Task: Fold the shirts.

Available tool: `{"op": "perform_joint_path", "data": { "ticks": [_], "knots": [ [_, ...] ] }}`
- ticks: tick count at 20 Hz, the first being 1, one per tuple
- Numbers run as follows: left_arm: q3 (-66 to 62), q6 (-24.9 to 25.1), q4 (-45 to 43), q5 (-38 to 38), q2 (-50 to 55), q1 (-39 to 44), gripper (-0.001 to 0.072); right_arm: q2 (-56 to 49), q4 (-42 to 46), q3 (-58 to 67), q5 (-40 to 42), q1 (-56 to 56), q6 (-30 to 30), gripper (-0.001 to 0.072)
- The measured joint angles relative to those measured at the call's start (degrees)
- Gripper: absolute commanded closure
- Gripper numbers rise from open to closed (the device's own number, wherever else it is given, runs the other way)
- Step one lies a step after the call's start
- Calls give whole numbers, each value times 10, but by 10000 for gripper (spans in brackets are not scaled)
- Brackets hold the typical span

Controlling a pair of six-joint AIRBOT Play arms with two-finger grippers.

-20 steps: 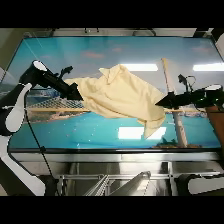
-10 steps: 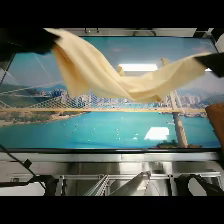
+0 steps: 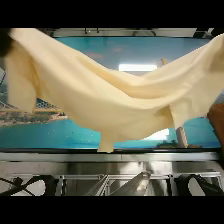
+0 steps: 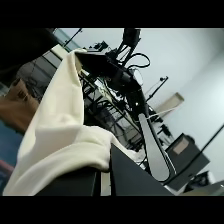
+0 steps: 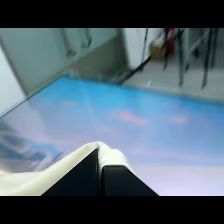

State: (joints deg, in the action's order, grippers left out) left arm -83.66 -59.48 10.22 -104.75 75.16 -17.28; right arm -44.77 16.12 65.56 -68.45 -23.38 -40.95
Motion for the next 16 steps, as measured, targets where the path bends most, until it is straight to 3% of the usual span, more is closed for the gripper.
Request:
{"op": "perform_joint_path", "data": {
  "ticks": [2, 3, 4, 5, 7, 8, 10, 11, 12, 16],
  "knots": [
    [75, 15, -45, 16, 42, 5, 640, -90, 8, -9, 18, 50, -1, 692],
    [107, 24, -61, 29, 71, 7, 405, -140, 12, -11, 43, 76, 2, 658],
    [137, 32, -75, 42, 108, 7, 83, -193, 16, -11, 73, 100, 5, 532],
    [159, 37, -83, 54, 151, 4, 11, -252, 19, -3, 105, 122, 8, 482],
    [172, 45, -68, 52, 240, -13, 11, -361, 19, 36, 136, 145, 0, 348],
    [166, 48, -53, 43, 281, -26, 18, -402, 21, 61, 136, 147, -10, 329],
    [136, 52, -22, 20, 347, -57, 41, -460, 21, 112, 118, 138, -40, 340],
    [118, 53, -17, 12, 367, -75, 144, -475, 21, 131, 100, 128, -54, 347],
    [101, 54, -18, 6, 378, -90, 173, -484, 21, 146, 72, 115, -68, 347],
    [45, 53, -118, 9, 368, -135, 171, -481, 54, 130, -66, 71, -133, 347]
  ]
}}
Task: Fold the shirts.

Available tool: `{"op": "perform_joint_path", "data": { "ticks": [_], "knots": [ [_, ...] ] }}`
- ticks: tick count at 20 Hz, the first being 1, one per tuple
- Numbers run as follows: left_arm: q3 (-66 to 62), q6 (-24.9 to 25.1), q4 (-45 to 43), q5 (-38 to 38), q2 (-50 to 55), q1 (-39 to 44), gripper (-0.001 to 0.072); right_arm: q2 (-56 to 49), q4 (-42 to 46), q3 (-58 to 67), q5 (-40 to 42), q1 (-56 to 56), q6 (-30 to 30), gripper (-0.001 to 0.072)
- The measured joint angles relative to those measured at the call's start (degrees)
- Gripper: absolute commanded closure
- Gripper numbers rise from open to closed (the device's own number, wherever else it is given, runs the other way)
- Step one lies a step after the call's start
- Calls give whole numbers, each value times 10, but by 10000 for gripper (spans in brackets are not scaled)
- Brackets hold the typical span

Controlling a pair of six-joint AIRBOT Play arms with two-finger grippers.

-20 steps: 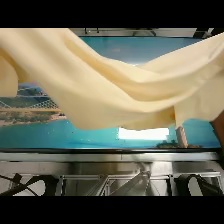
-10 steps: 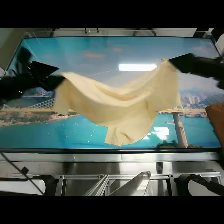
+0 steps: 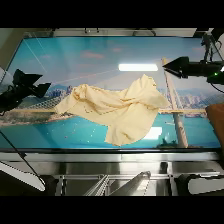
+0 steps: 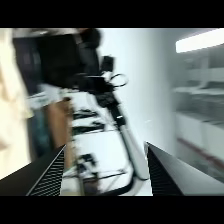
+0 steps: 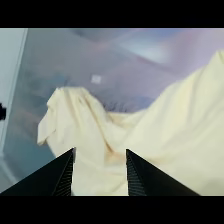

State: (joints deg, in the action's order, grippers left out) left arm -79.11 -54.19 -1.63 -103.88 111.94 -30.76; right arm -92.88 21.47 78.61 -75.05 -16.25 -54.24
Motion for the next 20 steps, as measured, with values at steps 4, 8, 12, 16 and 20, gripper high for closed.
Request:
{"op": "perform_joint_path", "data": {
  "ticks": [4, 8, 12, 16, 20],
  "knots": [
    [-24, -28, -168, 51, -43, -16, 171, 74, 37, -173, -50, -14, -49, 348],
    [-31, -43, -248, 79, -70, -21, 173, 181, 72, -382, 6, -12, -95, 345],
    [-33, -52, -274, 87, -78, -22, 172, 228, 88, -505, 78, 21, -127, 345],
    [-33, -58, -282, 86, -80, -22, 172, 230, 94, -544, 177, 93, -155, 346],
    [-33, -64, -286, 79, -80, -22, 172, 219, 64, -553, 251, 144, -169, 346]
  ]
}}
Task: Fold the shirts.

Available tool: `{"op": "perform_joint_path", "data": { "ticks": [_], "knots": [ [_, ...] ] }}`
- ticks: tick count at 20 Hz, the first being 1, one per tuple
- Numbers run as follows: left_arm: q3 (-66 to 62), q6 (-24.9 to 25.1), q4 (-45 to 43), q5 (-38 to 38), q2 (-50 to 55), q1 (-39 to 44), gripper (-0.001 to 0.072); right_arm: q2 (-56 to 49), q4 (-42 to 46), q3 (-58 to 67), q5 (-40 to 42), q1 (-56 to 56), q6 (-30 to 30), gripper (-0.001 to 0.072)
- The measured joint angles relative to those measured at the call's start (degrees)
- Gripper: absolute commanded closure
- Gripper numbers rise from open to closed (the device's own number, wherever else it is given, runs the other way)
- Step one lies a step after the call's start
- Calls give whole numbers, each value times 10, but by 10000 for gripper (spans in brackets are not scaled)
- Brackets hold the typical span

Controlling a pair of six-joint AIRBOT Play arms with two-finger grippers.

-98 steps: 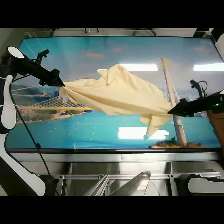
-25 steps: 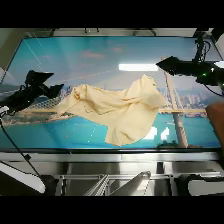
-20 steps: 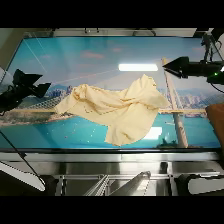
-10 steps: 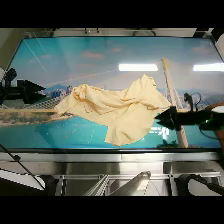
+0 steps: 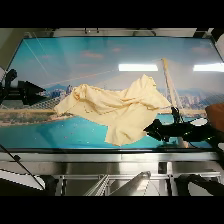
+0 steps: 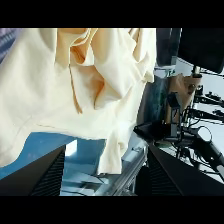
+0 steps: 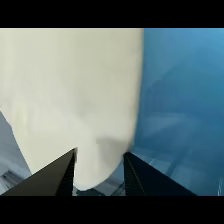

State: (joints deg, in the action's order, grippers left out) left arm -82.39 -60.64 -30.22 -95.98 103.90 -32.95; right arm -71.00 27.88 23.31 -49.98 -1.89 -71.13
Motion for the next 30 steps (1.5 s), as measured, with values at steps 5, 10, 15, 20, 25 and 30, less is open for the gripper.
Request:
{"op": "perform_joint_path", "data": {
  "ticks": [5, 10, 15, 20, 25, 30],
  "knots": [
    [0, 0, -17, 0, 0, 1, 24, -23, -105, -2, 85, 27, 78, 693],
    [0, -2, -162, 24, 0, 35, -13, -46, -210, 3, 105, 52, 170, 694],
    [0, 2, -268, 89, 1, 101, -13, -50, -243, 5, 93, 61, 199, 694],
    [-2, 2, -323, 101, 26, 161, -12, -50, -252, 5, 87, 62, 212, 694],
    [-2, -4, -341, 95, 58, 186, 327, -50, -255, 5, 73, 62, 216, 694],
    [1, 17, -362, 101, 42, 188, 672, -51, -256, 5, 67, 62, 218, 694]
  ]
}}
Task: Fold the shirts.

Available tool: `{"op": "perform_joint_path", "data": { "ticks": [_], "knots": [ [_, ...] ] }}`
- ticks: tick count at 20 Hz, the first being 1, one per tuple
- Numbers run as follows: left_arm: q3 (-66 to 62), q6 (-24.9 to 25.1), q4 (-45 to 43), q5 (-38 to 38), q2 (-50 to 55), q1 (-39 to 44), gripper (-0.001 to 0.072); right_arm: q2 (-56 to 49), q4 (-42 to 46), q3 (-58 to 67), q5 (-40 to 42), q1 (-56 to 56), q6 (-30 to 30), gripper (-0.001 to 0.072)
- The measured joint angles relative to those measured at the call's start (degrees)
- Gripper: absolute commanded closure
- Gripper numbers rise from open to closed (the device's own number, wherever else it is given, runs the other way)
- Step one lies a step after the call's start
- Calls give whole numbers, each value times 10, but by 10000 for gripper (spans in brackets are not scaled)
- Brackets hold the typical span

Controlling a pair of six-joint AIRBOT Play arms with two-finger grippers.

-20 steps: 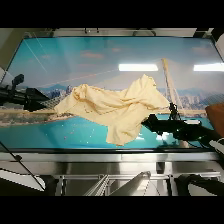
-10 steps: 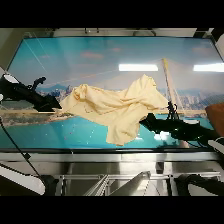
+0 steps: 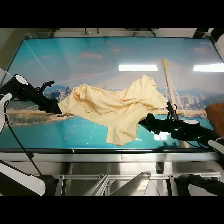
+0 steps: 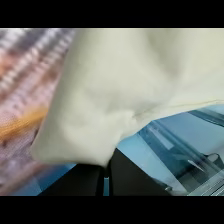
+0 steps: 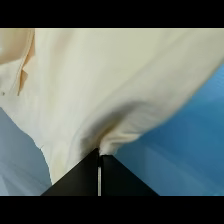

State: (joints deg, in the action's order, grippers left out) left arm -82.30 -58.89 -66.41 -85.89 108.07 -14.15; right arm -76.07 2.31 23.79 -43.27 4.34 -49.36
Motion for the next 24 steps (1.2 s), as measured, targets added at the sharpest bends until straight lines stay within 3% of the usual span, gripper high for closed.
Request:
{"op": "perform_joint_path", "data": {
  "ticks": [4, 8, 13, 20, 22, 24],
  "knots": [
    [-11, 30, 5, 3, -35, -10, 672, 2, 0, 6, -8, 0, 8, 694],
    [-74, 49, 149, -75, -47, -39, 673, 24, 2, 42, -47, 0, 24, 695],
    [-161, 74, 477, -151, -80, -68, 674, 118, 4, 176, -128, -10, 52, 695],
    [-192, 120, 1099, -194, -229, -78, 675, 298, -5, 471, -156, -202, 54, 695],
    [-192, 123, 1183, -184, -275, -94, 676, 333, 1, 535, -160, -295, 21, 696],
    [-193, 118, 1194, -156, -319, -114, 675, 353, 7, 570, -172, -372, -14, 696]
  ]
}}
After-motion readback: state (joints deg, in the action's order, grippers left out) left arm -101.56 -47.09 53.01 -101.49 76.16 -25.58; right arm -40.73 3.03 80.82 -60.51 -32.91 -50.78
